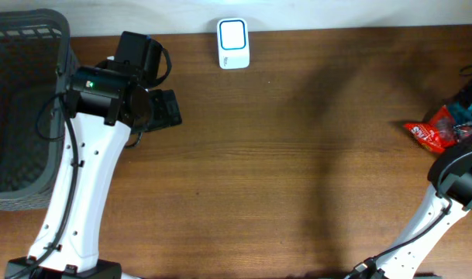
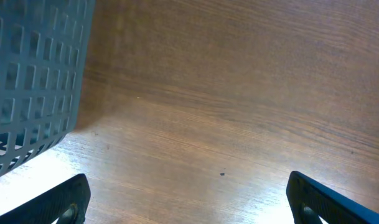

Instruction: Scan the item barcode

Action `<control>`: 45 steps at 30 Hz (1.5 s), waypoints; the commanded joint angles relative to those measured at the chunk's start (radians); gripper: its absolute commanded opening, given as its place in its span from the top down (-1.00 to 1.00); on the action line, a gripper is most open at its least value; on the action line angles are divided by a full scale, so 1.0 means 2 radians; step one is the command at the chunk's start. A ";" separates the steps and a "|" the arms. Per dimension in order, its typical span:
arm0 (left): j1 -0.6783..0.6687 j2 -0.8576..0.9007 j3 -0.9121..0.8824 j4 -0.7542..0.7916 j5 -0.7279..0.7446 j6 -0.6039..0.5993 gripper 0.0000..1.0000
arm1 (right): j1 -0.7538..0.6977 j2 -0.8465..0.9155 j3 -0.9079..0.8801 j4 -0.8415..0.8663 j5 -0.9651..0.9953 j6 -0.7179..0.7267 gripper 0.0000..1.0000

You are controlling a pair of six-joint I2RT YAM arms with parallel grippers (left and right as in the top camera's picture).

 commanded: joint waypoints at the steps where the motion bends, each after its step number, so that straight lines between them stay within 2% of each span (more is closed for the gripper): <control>1: 0.000 -0.002 0.002 0.001 -0.005 0.008 -0.98 | 0.002 -0.016 -0.001 -0.024 -0.003 0.017 -0.97; 4: 0.000 -0.002 0.002 0.001 -0.005 0.008 -0.98 | 0.002 -0.063 -0.001 -0.061 -0.006 0.065 -0.97; 9: 0.000 -0.002 0.002 0.001 -0.005 0.008 -0.98 | 0.012 -0.191 -0.001 -0.141 -0.108 0.072 -0.97; 12: 0.000 -0.002 0.002 0.001 -0.005 0.008 -0.98 | 0.037 -0.273 -0.041 -0.145 -0.145 0.038 -0.97; 15: 0.000 -0.002 0.002 0.001 -0.005 0.008 -0.98 | 0.079 -0.378 -0.136 -0.145 -0.147 0.038 -0.97; 19: 0.000 -0.002 0.002 0.001 -0.005 0.008 -0.98 | 0.164 -0.567 -0.327 -0.136 -0.149 0.038 -0.97; 23: 0.000 -0.002 0.002 0.001 -0.005 0.008 -0.98 | 0.216 -0.701 -0.429 -0.144 -0.230 0.042 -0.97; 28: 0.000 -0.002 0.002 0.001 -0.005 0.008 -0.98 | 0.216 -0.770 -0.444 -0.144 -0.242 0.042 -0.97; 35: 0.000 -0.002 0.002 0.001 -0.005 0.008 -0.98 | 0.218 -0.769 -0.466 -0.142 -0.241 0.044 -0.97; 37: 0.000 -0.002 0.002 0.001 -0.005 0.008 -0.98 | 0.219 -0.770 -0.517 -0.112 -0.240 0.043 -0.97; 39: 0.000 -0.002 0.002 0.001 -0.005 0.008 -0.98 | 0.219 -0.782 -0.599 -0.034 -0.253 0.036 -0.97; 43: 0.000 -0.002 0.002 0.001 -0.005 0.008 -0.98 | 0.220 -0.850 -0.781 0.211 -0.443 -0.122 -0.97; 45: 0.000 -0.002 0.002 0.001 -0.005 0.008 -0.98 | 0.235 -0.891 -0.856 0.294 -0.477 -0.156 -0.97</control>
